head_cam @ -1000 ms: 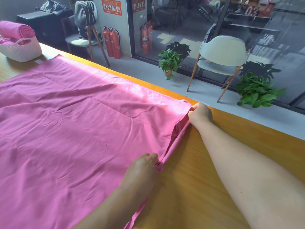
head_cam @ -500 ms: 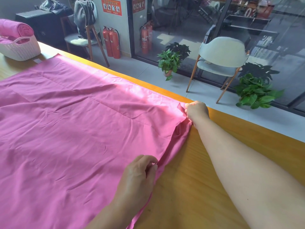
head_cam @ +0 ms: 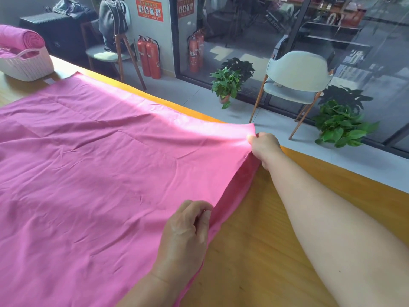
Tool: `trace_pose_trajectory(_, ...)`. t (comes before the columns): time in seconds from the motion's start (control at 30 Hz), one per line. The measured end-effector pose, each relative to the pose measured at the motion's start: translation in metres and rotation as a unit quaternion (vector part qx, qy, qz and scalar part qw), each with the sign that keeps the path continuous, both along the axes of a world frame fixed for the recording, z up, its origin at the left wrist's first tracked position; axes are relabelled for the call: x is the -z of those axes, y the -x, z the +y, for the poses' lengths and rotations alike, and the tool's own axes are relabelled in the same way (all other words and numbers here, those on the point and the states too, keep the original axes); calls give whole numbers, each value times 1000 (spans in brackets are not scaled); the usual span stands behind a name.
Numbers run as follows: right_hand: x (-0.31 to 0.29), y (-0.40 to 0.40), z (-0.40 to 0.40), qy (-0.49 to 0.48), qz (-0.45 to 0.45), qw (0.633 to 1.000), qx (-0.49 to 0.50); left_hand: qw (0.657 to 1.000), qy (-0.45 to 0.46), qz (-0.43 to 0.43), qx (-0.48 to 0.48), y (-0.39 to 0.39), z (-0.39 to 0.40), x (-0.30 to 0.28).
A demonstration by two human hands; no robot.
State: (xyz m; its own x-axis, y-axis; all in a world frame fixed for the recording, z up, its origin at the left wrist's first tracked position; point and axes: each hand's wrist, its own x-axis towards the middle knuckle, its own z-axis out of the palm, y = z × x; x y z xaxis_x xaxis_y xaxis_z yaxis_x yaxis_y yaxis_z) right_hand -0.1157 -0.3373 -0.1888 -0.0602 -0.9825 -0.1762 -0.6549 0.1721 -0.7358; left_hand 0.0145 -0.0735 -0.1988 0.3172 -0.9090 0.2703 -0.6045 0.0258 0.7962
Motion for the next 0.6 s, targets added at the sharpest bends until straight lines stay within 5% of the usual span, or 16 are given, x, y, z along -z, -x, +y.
trace_pose_trajectory(0.23, 2, 6, -5, 11, 96, 993, 68, 989, -86, -36, 118, 7, -4, 2)
trace_pose_trajectory(0.6, 18, 15, 10, 64, 360, 930, -24, 969, -161, -98, 159, 6, 0, 18)
